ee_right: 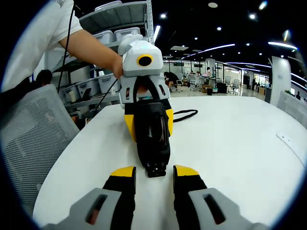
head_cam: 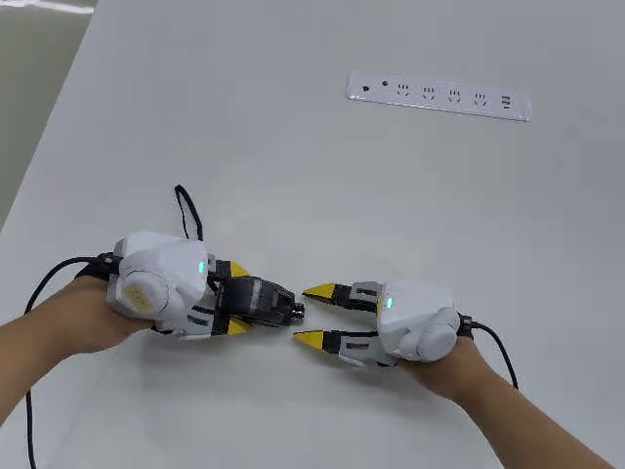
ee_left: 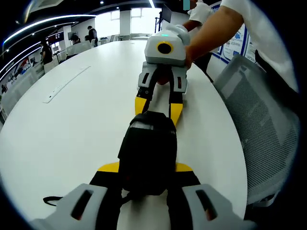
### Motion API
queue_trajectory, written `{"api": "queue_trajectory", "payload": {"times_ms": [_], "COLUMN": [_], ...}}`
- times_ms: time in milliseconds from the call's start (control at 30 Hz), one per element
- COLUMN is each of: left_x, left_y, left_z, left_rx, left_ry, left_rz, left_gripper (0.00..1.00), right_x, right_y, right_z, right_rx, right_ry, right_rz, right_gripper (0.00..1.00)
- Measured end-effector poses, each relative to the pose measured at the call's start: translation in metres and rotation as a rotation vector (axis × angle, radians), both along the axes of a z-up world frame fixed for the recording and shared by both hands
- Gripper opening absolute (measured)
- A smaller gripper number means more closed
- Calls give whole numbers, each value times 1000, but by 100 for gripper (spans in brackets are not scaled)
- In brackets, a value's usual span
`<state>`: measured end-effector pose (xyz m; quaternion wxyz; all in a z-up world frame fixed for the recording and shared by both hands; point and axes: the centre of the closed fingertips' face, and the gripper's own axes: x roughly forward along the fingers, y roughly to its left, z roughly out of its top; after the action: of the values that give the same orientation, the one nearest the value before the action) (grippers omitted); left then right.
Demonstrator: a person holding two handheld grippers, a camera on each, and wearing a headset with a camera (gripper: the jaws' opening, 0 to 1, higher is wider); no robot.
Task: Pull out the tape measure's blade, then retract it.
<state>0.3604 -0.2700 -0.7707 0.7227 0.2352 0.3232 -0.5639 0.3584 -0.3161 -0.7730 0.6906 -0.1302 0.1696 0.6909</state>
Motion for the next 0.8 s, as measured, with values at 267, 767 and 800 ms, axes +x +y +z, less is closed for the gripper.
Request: {"api": "queue_trajectory", "payload": {"times_ms": [267, 767, 800], "left_x": [0, 1, 0], "left_y": [0, 0, 0], "left_z": [0, -1, -1], "left_rx": [6, -2, -2], "left_ry": [-1, 2, 2], "left_rz": [-5, -1, -1], "left_gripper": [32, 32, 32], "right_x": [1, 1, 1], "right_y": [2, 3, 2], "right_z": [-4, -6, -6], "right_rx": [-7, 2, 3], "right_ry": [-3, -27, -27], "right_rz": [1, 17, 15], "right_gripper": [25, 17, 17]}}
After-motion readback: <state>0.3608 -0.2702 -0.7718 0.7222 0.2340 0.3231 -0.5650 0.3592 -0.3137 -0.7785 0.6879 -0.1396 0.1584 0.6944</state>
